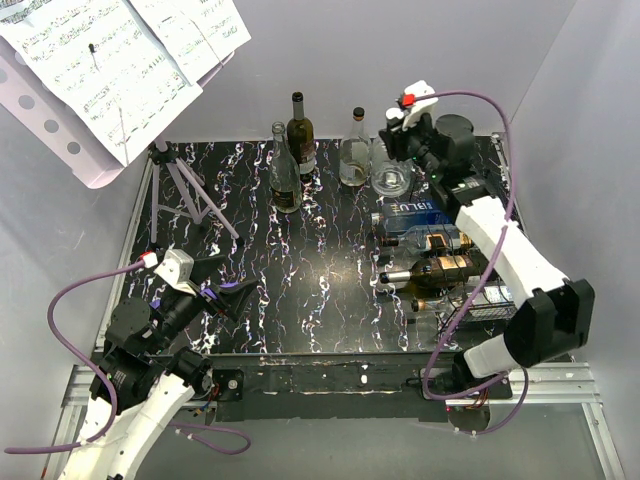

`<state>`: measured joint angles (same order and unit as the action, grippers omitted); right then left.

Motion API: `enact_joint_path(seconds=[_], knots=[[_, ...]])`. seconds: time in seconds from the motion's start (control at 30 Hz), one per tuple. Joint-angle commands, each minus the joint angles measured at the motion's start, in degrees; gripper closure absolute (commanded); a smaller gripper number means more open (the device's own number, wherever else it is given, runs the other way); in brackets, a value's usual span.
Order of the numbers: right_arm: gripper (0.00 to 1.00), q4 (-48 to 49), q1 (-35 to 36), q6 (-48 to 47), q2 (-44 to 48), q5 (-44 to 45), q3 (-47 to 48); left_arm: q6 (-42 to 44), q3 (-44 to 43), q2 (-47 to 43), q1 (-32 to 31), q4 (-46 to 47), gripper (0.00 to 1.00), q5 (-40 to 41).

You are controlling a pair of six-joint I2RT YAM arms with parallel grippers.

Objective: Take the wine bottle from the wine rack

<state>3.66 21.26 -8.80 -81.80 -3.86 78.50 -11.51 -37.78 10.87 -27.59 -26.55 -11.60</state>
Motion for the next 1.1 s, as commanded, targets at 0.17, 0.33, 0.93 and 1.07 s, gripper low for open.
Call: enact_joint_path(seconds=[0.17, 0.33, 0.93, 1.07], knots=[[0.99, 38.15, 5.99, 2.99, -7.22, 0.61, -0.79, 0.7, -0.63, -0.59, -0.18, 0.44, 0.02, -0.27], [0.99, 41.86, 7.48, 4.49, -12.32, 1.48, -0.72, 0.7, -0.72, -0.94, -0.18, 0.44, 0.02, -0.45], [0.99, 50.91, 8.36, 8.36, -24.72, 3.59, 0.6, 0.61, -0.72, -0.86, -0.18, 0.44, 0.02, -0.71], [0.99, 51.45, 8.36, 8.36, -26.13, 5.18, 0.69, 0.61, -0.63, -0.94, -0.18, 0.44, 0.02, -0.71]])
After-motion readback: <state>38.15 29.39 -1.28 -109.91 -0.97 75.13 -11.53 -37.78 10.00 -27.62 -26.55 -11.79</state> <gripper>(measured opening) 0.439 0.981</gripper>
